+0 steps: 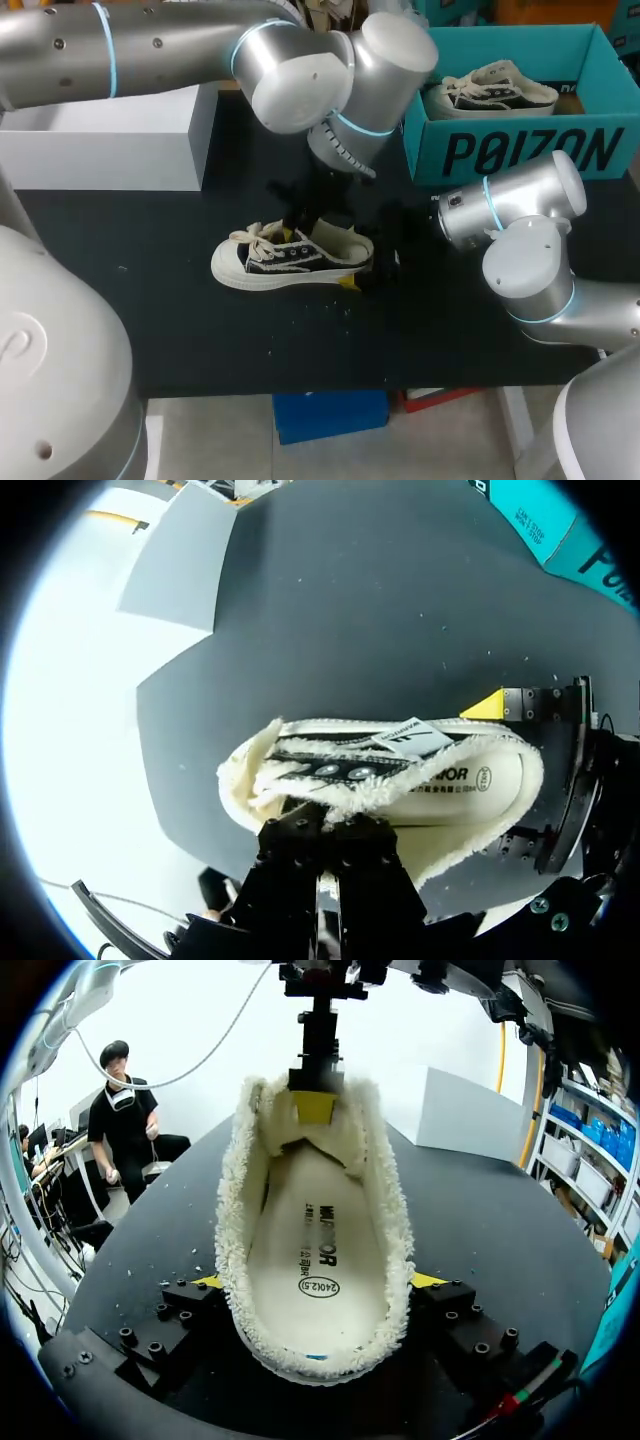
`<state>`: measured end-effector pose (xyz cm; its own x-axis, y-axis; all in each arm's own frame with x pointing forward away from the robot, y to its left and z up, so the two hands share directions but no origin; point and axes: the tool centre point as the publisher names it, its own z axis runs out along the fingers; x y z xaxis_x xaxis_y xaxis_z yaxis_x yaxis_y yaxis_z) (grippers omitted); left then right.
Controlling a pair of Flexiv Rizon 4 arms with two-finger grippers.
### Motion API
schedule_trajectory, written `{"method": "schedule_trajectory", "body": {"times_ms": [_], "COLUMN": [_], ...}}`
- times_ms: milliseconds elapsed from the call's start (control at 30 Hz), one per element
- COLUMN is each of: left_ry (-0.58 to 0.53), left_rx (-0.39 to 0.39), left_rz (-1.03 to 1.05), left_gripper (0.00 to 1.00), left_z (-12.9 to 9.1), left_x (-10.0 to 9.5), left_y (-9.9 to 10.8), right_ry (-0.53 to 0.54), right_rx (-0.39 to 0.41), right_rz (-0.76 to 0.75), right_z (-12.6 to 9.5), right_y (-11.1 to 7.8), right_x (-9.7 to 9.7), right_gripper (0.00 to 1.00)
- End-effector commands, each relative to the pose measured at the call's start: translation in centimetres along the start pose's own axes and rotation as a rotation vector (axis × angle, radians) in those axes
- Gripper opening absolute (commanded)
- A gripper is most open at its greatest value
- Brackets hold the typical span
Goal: Take the shoe out of the shoebox, open the shoe tongue, remove and reinsert the insole, then place the shoe into the shoebox
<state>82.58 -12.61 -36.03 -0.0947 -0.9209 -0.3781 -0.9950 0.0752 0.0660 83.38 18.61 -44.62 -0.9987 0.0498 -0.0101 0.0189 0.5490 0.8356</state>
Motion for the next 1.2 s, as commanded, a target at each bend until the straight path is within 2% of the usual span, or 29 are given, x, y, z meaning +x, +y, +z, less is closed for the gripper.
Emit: {"method": "schedule_trajectory", "body": {"times_ms": [33, 233, 467, 1200], "left_ry": [0.038, 0.064, 0.073, 0.072], "left_rx": [0.030, 0.062, 0.087, 0.082], "left_rz": [-0.017, -0.038, -0.048, -0.100], "left_gripper": [0.00, 0.00, 0.00, 0.00], "left_z": [-1.0, -2.2, -3.0, -0.7], "left_x": [-1.9, -3.3, -4.0, -7.8], "left_y": [0.6, 0.1, -0.4, 1.0], "right_ry": [-0.001, -0.001, -0.001, -0.001], "right_rx": [0.001, 0.001, 0.001, 0.001], "right_rz": [0.001, 0.001, 0.001, 0.001], "right_z": [0.3, 0.3, 0.3, 0.3], "right_y": [-0.3, -0.3, -0.3, -0.3], "right_x": [0.1, 0.1, 0.1, 0.1], "right_gripper": [0.00, 0.00, 0.00, 0.00]}}
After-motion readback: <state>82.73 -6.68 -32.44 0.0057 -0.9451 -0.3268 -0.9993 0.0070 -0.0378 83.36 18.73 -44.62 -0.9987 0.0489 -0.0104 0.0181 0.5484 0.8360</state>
